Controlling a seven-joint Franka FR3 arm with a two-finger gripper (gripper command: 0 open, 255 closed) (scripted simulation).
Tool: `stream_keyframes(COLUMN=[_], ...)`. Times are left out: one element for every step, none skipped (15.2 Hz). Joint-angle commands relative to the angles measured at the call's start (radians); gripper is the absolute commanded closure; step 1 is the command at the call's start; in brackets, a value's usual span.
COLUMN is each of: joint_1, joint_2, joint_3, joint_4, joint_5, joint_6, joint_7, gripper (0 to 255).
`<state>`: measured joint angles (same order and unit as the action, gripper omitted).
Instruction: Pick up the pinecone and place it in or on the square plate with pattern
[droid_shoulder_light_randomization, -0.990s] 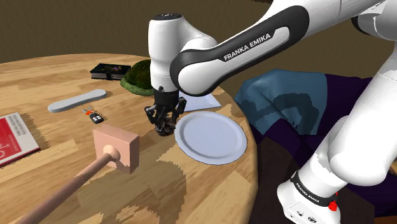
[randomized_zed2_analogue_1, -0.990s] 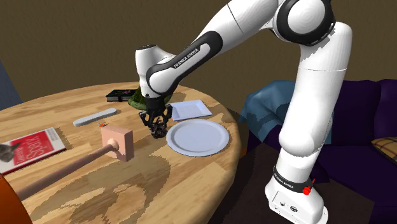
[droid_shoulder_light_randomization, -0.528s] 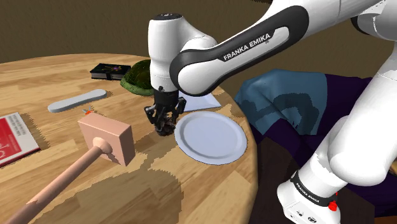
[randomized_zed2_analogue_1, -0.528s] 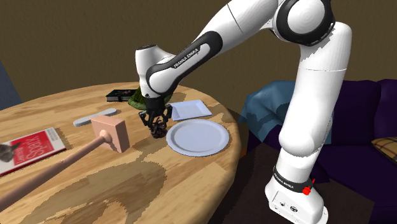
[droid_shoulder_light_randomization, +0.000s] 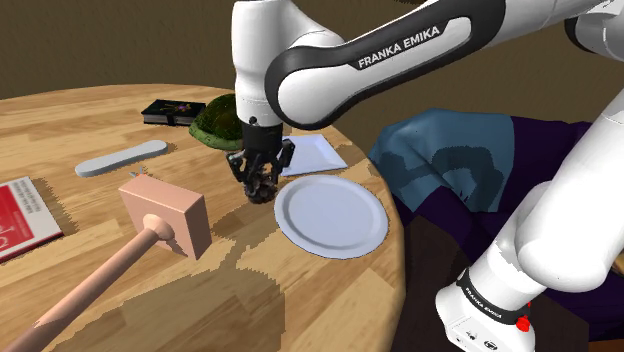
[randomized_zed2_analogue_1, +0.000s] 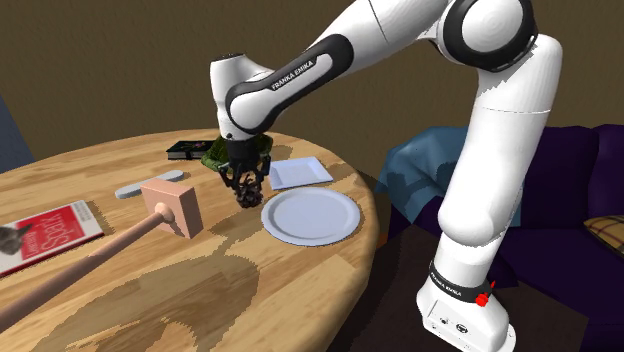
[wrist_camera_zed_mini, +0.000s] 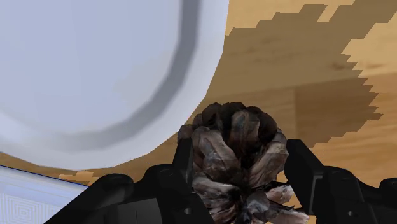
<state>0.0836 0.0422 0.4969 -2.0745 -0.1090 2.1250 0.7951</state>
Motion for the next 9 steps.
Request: stream_keyframes(joint_1=[-0.001,-0.001,-0.002,-0.002,-0.002,-0.003,-0.003,-0.003,-0.003], joint_2=[-0.015,-0.021,-0.026,-0.031,-0.035,-0.040,-0.044,-0.048,-0.052], joint_3=[0.000,0.000,0.000,0.000,0.000,-0.001,-0.001,-0.001,-0.001], joint_4=[0.012,0.020,0.029,0.037,0.046,0.055,0.064,0.074,0.083], joint_5=[0.010,0.014,0.017,0.021,0.024,0.027,0.029,0.032,0.034], joint_6=[-0.025,-0.038,-0.051,-0.063,-0.076,-0.089,-0.102,-0.114,-0.127], joint_7=[-0.008,-0.011,-0.015,-0.018,-0.020,-0.023,-0.026,-0.028,-0.031], gripper=[255,255,255,255,255,255,255,255,255])
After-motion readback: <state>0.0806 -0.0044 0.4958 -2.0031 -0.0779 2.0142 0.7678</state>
